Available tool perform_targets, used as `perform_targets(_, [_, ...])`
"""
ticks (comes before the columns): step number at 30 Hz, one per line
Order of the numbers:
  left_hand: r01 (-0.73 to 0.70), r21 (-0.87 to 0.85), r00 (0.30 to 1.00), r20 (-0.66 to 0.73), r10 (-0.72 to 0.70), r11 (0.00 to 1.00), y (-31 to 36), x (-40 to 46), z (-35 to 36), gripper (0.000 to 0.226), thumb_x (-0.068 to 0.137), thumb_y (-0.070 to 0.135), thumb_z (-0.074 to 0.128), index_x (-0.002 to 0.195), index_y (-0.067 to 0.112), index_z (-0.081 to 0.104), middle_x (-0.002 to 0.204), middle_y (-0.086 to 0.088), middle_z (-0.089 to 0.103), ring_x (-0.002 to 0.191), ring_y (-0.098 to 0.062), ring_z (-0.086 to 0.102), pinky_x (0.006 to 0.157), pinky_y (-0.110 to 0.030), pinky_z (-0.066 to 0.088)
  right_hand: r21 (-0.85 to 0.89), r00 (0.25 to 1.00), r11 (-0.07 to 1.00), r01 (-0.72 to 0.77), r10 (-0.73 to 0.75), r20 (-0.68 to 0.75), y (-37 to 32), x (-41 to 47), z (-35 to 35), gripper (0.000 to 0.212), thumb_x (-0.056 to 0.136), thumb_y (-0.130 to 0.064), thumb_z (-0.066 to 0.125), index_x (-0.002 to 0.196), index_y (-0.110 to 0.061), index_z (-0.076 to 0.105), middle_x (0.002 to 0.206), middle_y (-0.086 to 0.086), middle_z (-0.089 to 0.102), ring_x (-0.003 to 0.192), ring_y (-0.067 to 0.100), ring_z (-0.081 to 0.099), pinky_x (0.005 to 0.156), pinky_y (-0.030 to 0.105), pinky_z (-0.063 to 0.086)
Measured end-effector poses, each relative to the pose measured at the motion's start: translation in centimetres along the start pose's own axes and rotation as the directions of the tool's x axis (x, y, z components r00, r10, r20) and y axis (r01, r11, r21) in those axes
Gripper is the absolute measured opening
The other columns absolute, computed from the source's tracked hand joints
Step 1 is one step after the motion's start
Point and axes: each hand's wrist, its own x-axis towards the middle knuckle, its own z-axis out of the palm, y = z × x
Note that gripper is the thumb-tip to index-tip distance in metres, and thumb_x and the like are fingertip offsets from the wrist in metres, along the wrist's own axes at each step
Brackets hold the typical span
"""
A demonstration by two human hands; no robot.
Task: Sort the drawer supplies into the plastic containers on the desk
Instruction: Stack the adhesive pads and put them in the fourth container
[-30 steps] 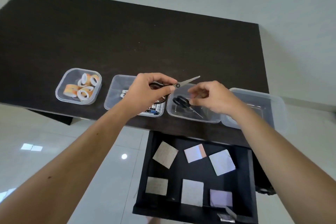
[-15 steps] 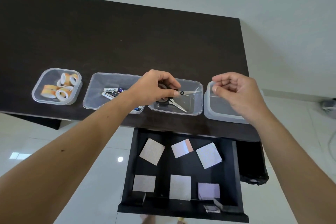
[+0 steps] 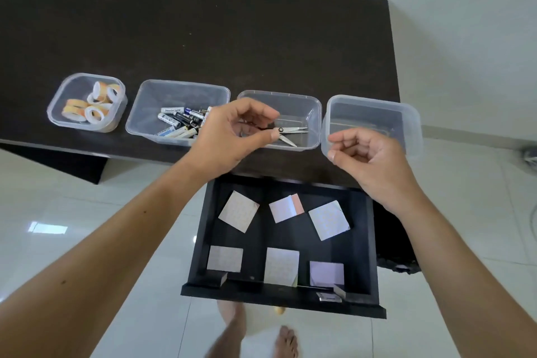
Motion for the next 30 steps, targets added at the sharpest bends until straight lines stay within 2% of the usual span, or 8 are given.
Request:
perform_targets(5, [0.135, -0.102, 0.991, 0.028, -0.133, 0.986, -3.3, -6.7, 2.4, 0.030, 0.077, 0.018, 0.089, 0.105, 0.020, 0.077, 0.097, 0.003, 0.077, 0.087, -0.015, 0.070, 0.086, -0.031, 0.061, -0.008, 0.994, 0.997, -0.074, 0.074, 0.085, 3.2, -3.6, 0.8, 0.026, 0.089, -0.010, 0.083, 0.104, -0.030, 0.078, 0.093, -0.004, 0.079, 0.089, 0.020, 0.074, 0.084, 0.024, 0.058])
perform_targets(11, [0.365, 0.123, 0.926, 0.054, -0.374, 0.923, -10.7, -11.8, 3.4, 0.036, 0.077, 0.017, 0.094, 0.106, 0.032, 0.078, 0.102, 0.001, 0.077, 0.095, -0.019, 0.073, 0.092, -0.046, 0.063, -0.084, 0.955, 0.974, -0.210, 0.223, 0.195, 9.3, -6.7, 1.7, 0.027, 0.086, -0.016, 0.087, 0.105, -0.032, 0.078, 0.097, -0.006, 0.077, 0.088, 0.012, 0.073, 0.082, 0.023, 0.056])
perform_targets(15, [0.425, 0.301, 0.877, 0.096, -0.471, 0.853, -13.8, -12.9, 3.5, 0.042, 0.077, 0.023, 0.095, 0.108, 0.043, 0.074, 0.108, 0.006, 0.070, 0.097, -0.024, 0.069, 0.091, -0.030, 0.062, -0.173, 0.915, 0.954, -0.247, 0.288, 0.283, 12.5, -8.0, 2.9, 0.032, 0.082, -0.017, 0.091, 0.107, -0.031, 0.078, 0.099, -0.007, 0.077, 0.088, 0.011, 0.072, 0.080, 0.019, 0.057])
perform_targets(17, [0.385, 0.349, 0.879, 0.142, -0.455, 0.854, -14.3, -12.8, 4.0, 0.046, 0.078, 0.021, 0.094, 0.116, 0.039, 0.074, 0.110, 0.008, 0.067, 0.097, -0.022, 0.067, 0.087, -0.022, 0.060, -0.245, 0.880, 0.938, -0.246, 0.322, 0.349, 13.7, -8.4, 4.0, 0.036, 0.080, -0.022, 0.093, 0.111, -0.031, 0.078, 0.102, -0.009, 0.076, 0.089, 0.011, 0.072, 0.079, 0.018, 0.058])
perform_targets(22, [0.340, 0.336, 0.891, 0.183, -0.415, 0.878, -15.1, -11.8, 5.2, 0.049, 0.079, 0.020, 0.093, 0.121, 0.034, 0.073, 0.111, 0.012, 0.068, 0.101, -0.011, 0.065, 0.086, -0.021, 0.057, -0.362, 0.803, 0.917, -0.166, 0.339, 0.491, 16.5, -9.2, 7.5, 0.052, 0.075, -0.027, 0.097, 0.123, -0.026, 0.077, 0.109, -0.009, 0.069, 0.092, 0.015, 0.070, 0.082, 0.021, 0.057])
perform_targets(25, [0.313, 0.311, 0.908, 0.179, -0.379, 0.897, -15.4, -11.0, 6.4, 0.043, 0.080, 0.019, 0.092, 0.116, 0.034, 0.074, 0.108, 0.012, 0.070, 0.098, -0.010, 0.066, 0.082, -0.019, 0.057, -0.400, 0.814, 0.906, -0.136, 0.332, 0.477, 17.8, -9.5, 8.6, 0.054, 0.075, -0.027, 0.096, 0.125, -0.024, 0.076, 0.108, -0.008, 0.061, 0.083, 0.014, 0.066, 0.075, 0.013, 0.051])
perform_targets(28, [0.287, 0.246, 0.923, 0.187, -0.336, 0.926, -15.4, -9.7, 7.8, 0.038, 0.083, 0.013, 0.089, 0.116, 0.025, 0.076, 0.106, 0.006, 0.070, 0.092, -0.010, 0.065, 0.078, -0.015, 0.055, -0.416, 0.831, 0.902, -0.119, 0.319, 0.454, 18.2, -9.6, 9.0, 0.046, 0.075, -0.026, 0.097, 0.116, -0.024, 0.078, 0.101, -0.009, 0.056, 0.071, 0.006, 0.059, 0.070, 0.011, 0.047])
perform_targets(30, [0.249, 0.247, 0.935, 0.191, -0.299, 0.936, -15.4, -8.5, 8.8, 0.035, 0.086, 0.012, 0.087, 0.117, 0.022, 0.075, 0.105, 0.004, 0.071, 0.090, -0.010, 0.065, 0.079, -0.020, 0.057, -0.400, 0.841, 0.908, -0.125, 0.311, 0.443, 18.2, -9.6, 9.0, 0.040, 0.075, -0.026, 0.097, 0.109, -0.024, 0.077, 0.101, -0.010, 0.058, 0.070, 0.006, 0.059, 0.069, 0.012, 0.048])
